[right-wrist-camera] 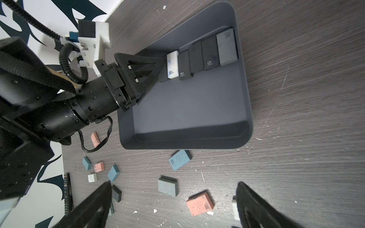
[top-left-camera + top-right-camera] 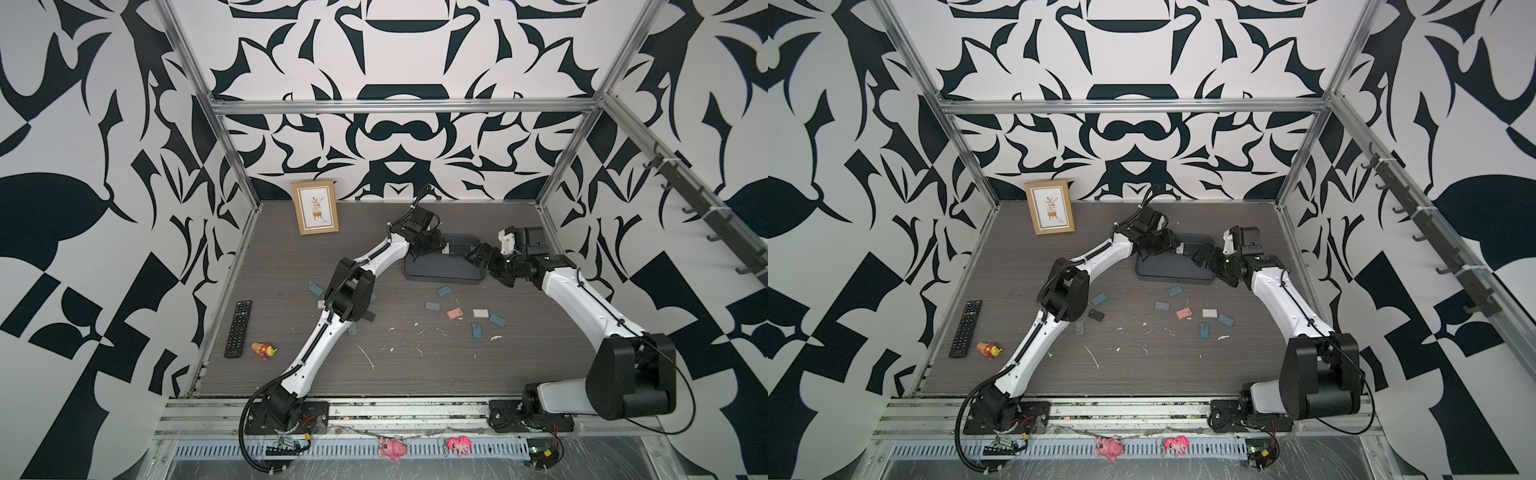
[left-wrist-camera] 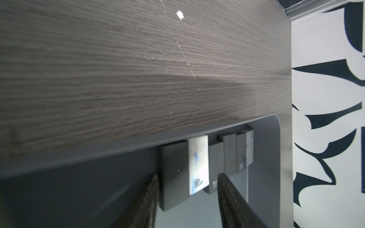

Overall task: Put the eraser in the storage box
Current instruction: Place the eraser in the storage box, then pick up the eraser from the center of the board.

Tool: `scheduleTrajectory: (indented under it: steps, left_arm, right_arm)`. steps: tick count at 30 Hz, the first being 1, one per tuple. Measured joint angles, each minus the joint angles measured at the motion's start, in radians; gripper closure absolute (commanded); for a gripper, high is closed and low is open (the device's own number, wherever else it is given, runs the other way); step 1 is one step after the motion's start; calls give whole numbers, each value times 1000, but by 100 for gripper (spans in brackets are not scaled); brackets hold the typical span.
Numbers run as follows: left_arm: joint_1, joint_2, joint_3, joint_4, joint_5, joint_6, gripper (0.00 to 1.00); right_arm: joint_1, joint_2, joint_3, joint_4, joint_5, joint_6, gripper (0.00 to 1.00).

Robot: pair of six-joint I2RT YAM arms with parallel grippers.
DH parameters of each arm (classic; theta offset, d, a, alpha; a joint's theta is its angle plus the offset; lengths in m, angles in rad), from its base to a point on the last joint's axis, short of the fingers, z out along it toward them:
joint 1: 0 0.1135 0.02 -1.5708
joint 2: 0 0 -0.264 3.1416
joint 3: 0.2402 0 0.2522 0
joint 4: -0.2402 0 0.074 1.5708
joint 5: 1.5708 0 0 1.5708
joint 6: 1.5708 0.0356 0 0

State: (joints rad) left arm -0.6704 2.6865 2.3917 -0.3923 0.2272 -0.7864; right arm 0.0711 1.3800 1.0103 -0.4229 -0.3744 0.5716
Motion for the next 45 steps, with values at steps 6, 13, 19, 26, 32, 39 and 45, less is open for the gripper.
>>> scheduleTrajectory:
  steps: [6, 13, 19, 26, 32, 39, 45]
  left_arm:
    - [-6, -38, -47, 11, -1, 14, 24]
    - [-12, -102, -116, 1, -7, 30, 4]
    - [-25, -195, -201, -1, -23, 40, 1]
    - [-39, -393, -388, 9, -43, 79, 1]
    - [-42, -616, -613, 28, -87, 129, 1]
    - [-42, -860, -888, 36, -170, 180, 1]
    - [-43, -1008, -1077, 42, -224, 192, 1]
  right_arm:
    - [0, -1, 0, -30, 27, -17, 1]
    - [0, -34, 0, -101, 101, -46, 1]
    - [0, -44, 0, -172, 169, -56, 1]
    - [64, -51, 0, -220, 257, -55, 1]
    - [221, -39, -2, -222, 336, -14, 1]
    - [351, 77, -50, -152, 357, 72, 2]
    - [393, 187, -53, -99, 370, 112, 8]
